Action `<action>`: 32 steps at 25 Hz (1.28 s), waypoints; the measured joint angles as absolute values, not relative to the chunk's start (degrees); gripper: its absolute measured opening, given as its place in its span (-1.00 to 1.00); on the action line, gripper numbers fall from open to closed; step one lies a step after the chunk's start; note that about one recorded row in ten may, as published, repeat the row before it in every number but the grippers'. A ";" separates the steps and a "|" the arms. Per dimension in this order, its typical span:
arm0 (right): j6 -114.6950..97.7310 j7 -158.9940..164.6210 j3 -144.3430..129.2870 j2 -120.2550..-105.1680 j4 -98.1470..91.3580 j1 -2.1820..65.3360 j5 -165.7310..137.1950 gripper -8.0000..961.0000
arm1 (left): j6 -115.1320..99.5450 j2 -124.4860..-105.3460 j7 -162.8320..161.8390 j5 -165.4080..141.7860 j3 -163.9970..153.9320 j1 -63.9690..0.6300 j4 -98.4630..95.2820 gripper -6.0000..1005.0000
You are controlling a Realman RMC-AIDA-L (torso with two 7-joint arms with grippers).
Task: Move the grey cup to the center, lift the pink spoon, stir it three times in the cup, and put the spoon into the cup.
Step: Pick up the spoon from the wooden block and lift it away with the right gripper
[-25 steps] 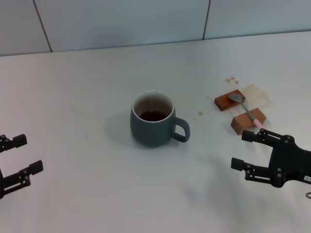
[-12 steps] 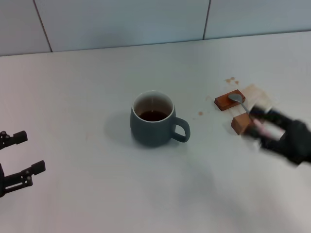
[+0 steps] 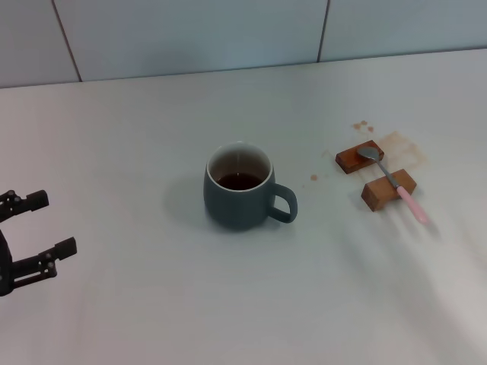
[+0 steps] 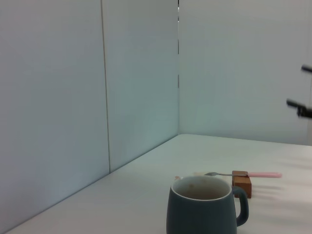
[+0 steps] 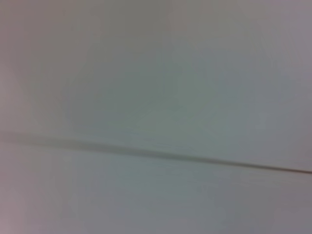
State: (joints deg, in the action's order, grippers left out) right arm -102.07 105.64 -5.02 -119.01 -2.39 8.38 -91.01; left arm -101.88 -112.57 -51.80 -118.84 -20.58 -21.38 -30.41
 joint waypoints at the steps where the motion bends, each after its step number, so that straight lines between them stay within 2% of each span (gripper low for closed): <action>1: -100.31 107.27 -5.18 -118.98 -2.45 8.07 -91.20 0.64 | -101.87 -112.58 -51.57 -118.84 -20.54 -21.53 -30.41 0.66; 21: -87.21 113.46 -6.64 -118.87 -3.24 7.72 -99.57 0.63 | -101.71 -112.88 -51.24 -118.76 -20.46 -21.65 -30.41 0.66; 32: -82.24 113.18 -6.77 -119.10 -3.10 9.74 -102.16 0.63 | -101.68 -112.87 -51.24 -118.73 -20.27 -21.62 -30.41 0.66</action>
